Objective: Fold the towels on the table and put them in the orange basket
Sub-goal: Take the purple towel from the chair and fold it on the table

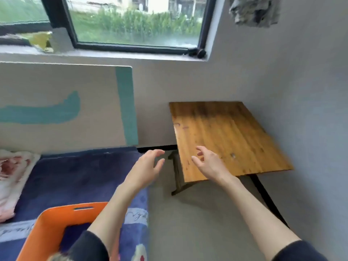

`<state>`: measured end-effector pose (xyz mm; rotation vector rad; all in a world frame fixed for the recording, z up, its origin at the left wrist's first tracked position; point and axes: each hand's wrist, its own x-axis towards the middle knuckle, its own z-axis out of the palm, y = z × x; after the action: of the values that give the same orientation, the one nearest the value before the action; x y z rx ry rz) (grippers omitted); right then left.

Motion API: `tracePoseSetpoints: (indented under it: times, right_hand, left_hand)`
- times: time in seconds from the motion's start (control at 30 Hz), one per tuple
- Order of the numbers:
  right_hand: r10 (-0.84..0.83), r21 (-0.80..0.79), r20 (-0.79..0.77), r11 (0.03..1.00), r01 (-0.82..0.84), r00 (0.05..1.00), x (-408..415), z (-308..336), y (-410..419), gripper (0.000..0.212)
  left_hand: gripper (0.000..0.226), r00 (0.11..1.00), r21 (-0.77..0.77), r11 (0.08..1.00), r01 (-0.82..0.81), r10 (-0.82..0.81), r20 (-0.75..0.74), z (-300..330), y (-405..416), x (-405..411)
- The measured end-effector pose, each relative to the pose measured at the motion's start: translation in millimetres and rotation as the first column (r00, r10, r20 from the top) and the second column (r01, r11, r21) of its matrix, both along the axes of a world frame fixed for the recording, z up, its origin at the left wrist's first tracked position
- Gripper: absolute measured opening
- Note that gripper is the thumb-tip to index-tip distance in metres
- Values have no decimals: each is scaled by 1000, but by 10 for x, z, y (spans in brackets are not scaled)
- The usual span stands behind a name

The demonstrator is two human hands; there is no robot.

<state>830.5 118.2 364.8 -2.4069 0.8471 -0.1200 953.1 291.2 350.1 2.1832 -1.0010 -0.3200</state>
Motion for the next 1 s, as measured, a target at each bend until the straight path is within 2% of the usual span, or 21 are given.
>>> tracePoseSetpoints:
  times: [0.2,0.37,0.5,0.8,1.0]
  right_hand:
    - [-329,-10,42,944,329,944,-1503,101,-405,48]
    - [-592,63,105,806,588,799,-2951,104,-416,45]
    - [-732,71,107,681,729,673,-4170,60,-194,42]
    - [-889,94,6,456,885,458,-6523,-210,443,41]
    - [-951,185,-46,294,938,307,-7382,-590,534,43]
  left_hand:
    - [33,936,-2,939,344,-343,80,237,-944,-881]
    - [35,799,-3,803,596,-593,101,328,-1481,-2074]
    - [36,667,-5,668,744,-742,67,305,-1683,-3243]
    - [35,419,78,413,907,-904,-81,-231,-1657,-5493]
    - [32,335,173,306,936,-925,-180,-621,-1847,-6362]
